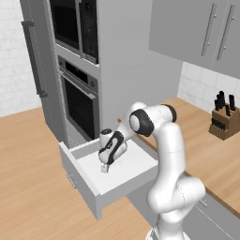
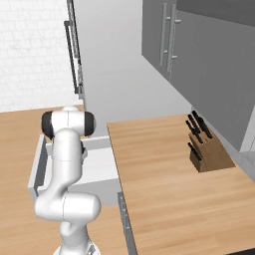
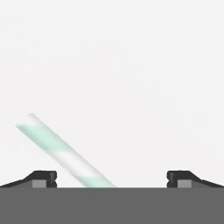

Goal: Take a straw from the drawer in front and place it inside the glass cup on the dining counter.

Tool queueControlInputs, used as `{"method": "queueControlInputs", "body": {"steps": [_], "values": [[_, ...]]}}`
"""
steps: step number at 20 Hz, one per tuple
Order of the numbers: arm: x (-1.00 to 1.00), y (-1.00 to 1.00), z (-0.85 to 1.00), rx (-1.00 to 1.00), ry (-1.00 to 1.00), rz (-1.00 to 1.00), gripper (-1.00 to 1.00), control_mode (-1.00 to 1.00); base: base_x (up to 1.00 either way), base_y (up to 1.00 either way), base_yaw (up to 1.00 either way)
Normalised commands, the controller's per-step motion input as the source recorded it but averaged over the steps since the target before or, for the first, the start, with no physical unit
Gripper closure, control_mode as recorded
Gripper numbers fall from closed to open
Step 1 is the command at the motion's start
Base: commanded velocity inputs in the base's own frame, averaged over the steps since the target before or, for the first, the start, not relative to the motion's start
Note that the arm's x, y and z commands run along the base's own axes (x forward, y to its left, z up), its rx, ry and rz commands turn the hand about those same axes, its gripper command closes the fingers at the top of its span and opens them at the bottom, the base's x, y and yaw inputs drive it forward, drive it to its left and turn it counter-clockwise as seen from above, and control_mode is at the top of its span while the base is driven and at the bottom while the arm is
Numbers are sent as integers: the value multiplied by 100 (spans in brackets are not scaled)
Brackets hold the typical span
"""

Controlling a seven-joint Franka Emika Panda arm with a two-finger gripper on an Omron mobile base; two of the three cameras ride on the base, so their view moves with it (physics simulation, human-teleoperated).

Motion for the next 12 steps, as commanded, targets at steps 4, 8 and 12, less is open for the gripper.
{"method": "queueControlInputs", "body": {"steps": [4,8,12], "values": [[9,0,-32,0,0,19,-100,-100,0,0,0],[0,0,-41,0,0,17,-100,-100,0,0,0],[0,0,-54,0,0,15,100,-100,0,0,0]]}}
